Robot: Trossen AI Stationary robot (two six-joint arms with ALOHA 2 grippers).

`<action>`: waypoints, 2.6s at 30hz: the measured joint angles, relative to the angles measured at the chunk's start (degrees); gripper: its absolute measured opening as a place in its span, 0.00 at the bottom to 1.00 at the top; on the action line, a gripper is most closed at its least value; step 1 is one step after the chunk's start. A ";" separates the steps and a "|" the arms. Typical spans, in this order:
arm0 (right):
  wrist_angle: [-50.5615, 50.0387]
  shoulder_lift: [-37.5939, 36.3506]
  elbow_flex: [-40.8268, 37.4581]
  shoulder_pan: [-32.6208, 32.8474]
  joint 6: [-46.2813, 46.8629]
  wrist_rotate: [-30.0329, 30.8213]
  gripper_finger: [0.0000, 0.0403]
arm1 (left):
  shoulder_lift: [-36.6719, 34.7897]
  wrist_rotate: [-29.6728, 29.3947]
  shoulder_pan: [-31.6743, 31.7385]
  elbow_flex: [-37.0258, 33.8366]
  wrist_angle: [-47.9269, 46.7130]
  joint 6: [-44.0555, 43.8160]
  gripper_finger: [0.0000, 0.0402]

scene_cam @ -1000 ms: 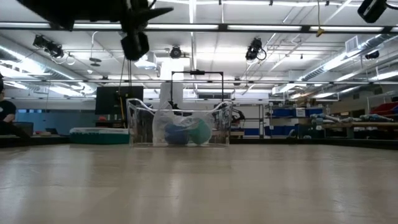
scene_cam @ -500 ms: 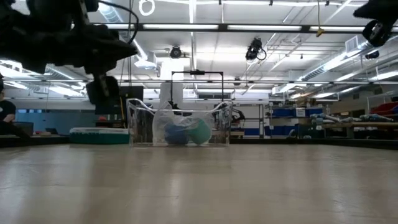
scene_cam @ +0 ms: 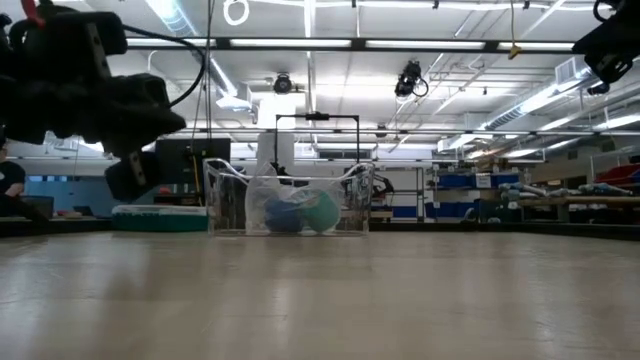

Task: Roll bandage
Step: Return to Home Position

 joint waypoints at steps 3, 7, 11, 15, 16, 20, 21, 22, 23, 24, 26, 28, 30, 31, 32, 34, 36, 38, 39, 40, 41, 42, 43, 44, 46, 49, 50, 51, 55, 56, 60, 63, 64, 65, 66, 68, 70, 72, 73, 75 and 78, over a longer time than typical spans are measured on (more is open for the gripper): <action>0.04 0.00 0.00 -0.02 -0.01 0.31 0.01 | 0.02 0.01 0.05 -0.82 -0.64 1.60 0.03; 3.94 0.00 0.00 -0.02 0.12 2.17 0.01 | 0.04 0.00 0.05 -0.82 -0.90 4.20 0.01; 11.73 0.00 0.00 -0.02 2.74 7.17 0.00 | 0.04 0.02 0.05 -0.84 -2.08 6.63 0.01; 12.98 0.00 0.00 -0.02 8.81 12.68 0.01 | 0.04 -0.15 0.05 -0.84 -4.02 6.81 0.01; 12.06 0.00 -0.04 -0.02 8.99 13.06 0.01 | 0.04 -0.36 0.05 -0.85 -5.05 6.80 0.01; 14.02 -0.90 -4.22 -0.02 12.83 13.29 0.02 | 0.04 -0.53 0.07 -0.87 -6.52 7.29 0.01; 16.24 -1.32 -6.07 -0.02 15.23 13.23 0.01 | 0.04 -0.57 0.07 -0.87 -6.59 8.10 0.01; 18.46 -1.71 -8.12 -0.02 17.17 13.19 0.01 | 0.04 -0.57 0.07 -0.87 -6.57 8.14 0.01; 20.47 -2.03 -10.24 -0.02 18.25 13.13 0.01 | 0.04 -0.57 0.07 -0.87 -6.49 8.11 0.01; 22.59 -2.20 -12.31 -0.02 18.33 13.14 0.01 | 0.04 -0.57 0.07 -0.87 -6.47 8.10 0.01; 27.18 -2.30 -16.22 -0.02 16.50 13.07 0.00 | 0.04 -0.65 0.07 -0.87 -6.46 8.32 0.01; 32.91 -2.34 -19.86 -0.02 14.53 13.01 0.00 | 0.04 -0.82 0.07 -0.88 -6.50 8.36 0.01; 38.69 -2.34 -23.28 -0.02 12.73 13.14 0.00 | 0.04 -0.87 0.07 -0.89 -6.48 8.32 0.01; 41.93 -2.34 -24.92 -0.02 11.75 13.16 0.01 | 0.04 -0.87 0.07 -0.89 -6.46 8.32 0.01; 45.20 -2.34 -26.49 -0.02 11.00 13.12 0.01 | 0.04 -0.87 0.07 -0.89 -6.44 8.32 0.01; 51.13 -2.36 -29.41 -0.02 9.88 13.08 0.01 | 0.04 -0.87 0.07 -0.89 -6.41 8.32 0.01; 57.29 -2.36 -32.29 -0.02 8.99 13.22 0.02 | 0.04 -0.90 0.07 -0.89 -6.39 8.32 0.01; 64.17 -2.34 -35.30 -0.02 7.61 13.22 0.02 | 0.04 -0.90 0.07 -0.89 -6.30 8.32 0.01; 67.68 -2.36 -36.78 -0.02 7.15 13.22 0.02 | 0.04 -0.90 0.07 -0.89 -6.30 8.32 0.01; 70.20 -2.37 -37.86 -0.01 6.99 13.26 0.01 | 0.04 -0.90 0.07 -0.89 -6.30 8.32 0.01; 71.04 -2.32 -37.73 -0.02 6.80 13.26 0.01 | 0.04 -0.90 0.07 -0.89 -6.30 8.28 0.01; 70.47 -2.36 -37.62 0.00 6.62 13.36 0.01 | 0.04 -0.90 0.07 -0.89 -6.31 8.30 0.01; 70.65 -2.27 -37.64 0.00 6.60 13.35 0.00 | 0.04 -0.90 0.07 -0.91 -6.30 8.29 0.01; 71.00 -2.21 -37.77 -0.02 6.58 13.21 0.00 | 0.06 -0.90 0.07 -0.89 -6.28 8.28 0.01; 71.77 -2.26 -37.78 -0.01 7.02 12.56 0.00 | 0.04 -0.91 0.07 -0.83 -6.16 8.30 0.01; 71.54 -2.23 -37.77 -0.02 8.21 10.51 0.01 | 0.07 -0.90 0.07 -0.55 -6.26 8.27 0.01; 71.39 -2.23 -37.77 -0.01 8.23 9.91 0.01 | 0.06 -0.91 0.07 -0.32 -6.06 8.28 0.01; 71.12 -2.23 -37.77 -0.02 7.91 9.82 0.01 | 0.04 -0.92 0.07 -0.18 -5.91 8.28 0.01; 69.16 -2.19 -37.79 -0.02 7.92 9.84 0.00 | 0.04 -0.92 0.07 -0.14 -5.95 8.27 0.01; 69.12 -2.06 -37.79 -0.02 8.58 9.86 0.00 | 0.04 -0.92 0.07 -0.14 -5.95 8.27 0.01; 68.23 -1.86 -37.79 -0.02 8.09 9.58 0.00 | 0.04 -0.92 0.07 -0.10 -5.95 8.28 0.01; 67.06 -1.86 -37.81 -0.02 6.09 8.98 0.00 | 0.04 -0.92 0.07 -0.10 -5.98 8.27 0.01; 66.76 -1.86 -37.81 -0.02 5.22 8.73 0.00 | 0.04 -0.92 0.07 -0.09 -5.98 8.27 0.01; 66.75 -1.86 -37.81 -0.02 4.52 8.66 0.00 | 0.04 -0.92 0.07 -0.08 -5.98 8.27 0.01; 67.04 -1.86 -37.81 0.00 4.13 8.73 0.00 | 0.04 -0.92 0.07 -0.06 -5.99 8.27 0.01; 68.35 -1.86 -37.81 -0.02 4.11 9.37 0.00 | 0.04 -0.92 0.07 -0.04 -5.98 8.27 0.01; 69.57 -1.86 -37.81 -0.02 4.09 9.60 0.00 | 0.04 -0.92 0.07 -0.04 -6.00 8.27 0.01; 70.29 -1.86 -37.83 -0.02 4.07 9.62 0.00 | 0.04 -0.92 0.07 -0.01 -6.00 8.27 0.01; 70.53 -1.86 -37.83 -0.02 4.09 9.62 0.00 | 0.04 -0.92 0.07 -0.01 -6.00 8.27 0.01; 70.32 -1.86 -37.83 -0.01 4.11 9.62 0.00 | 0.04 -0.92 0.07 -0.01 -6.00 8.27 0.01; 68.99 -1.86 -37.83 -0.02 4.10 9.62 0.00 | 0.04 -0.92 0.07 0.01 -6.00 8.27 0.01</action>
